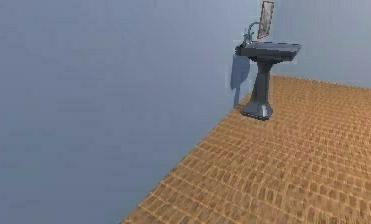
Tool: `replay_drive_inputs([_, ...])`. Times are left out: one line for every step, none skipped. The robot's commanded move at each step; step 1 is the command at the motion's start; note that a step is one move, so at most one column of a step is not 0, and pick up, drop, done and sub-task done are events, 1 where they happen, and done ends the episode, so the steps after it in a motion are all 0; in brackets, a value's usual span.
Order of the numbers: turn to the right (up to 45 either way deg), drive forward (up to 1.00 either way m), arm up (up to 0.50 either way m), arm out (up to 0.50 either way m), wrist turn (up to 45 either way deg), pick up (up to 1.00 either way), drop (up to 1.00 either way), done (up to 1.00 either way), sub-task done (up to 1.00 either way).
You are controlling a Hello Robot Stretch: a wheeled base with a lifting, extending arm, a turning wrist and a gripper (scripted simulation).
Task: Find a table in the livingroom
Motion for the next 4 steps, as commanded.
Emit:
replay_drive_inputs([0.0, 0.05, 0.0, 0.0, 0.0, 0.0, 0.0, 0.0, 0.0])
replay_drive_inputs([45.0, 0.0, 0.0, 0.0, 0.0, 0.0, 0.0, 0.0, 0.0])
replay_drive_inputs([42.0, 0.0, 0.0, 0.0, 0.0, 0.0, 0.0, 0.0, 0.0])
replay_drive_inputs([0.0, 1.0, 0.0, 0.0, 0.0, 0.0, 0.0, 0.0, 0.0])
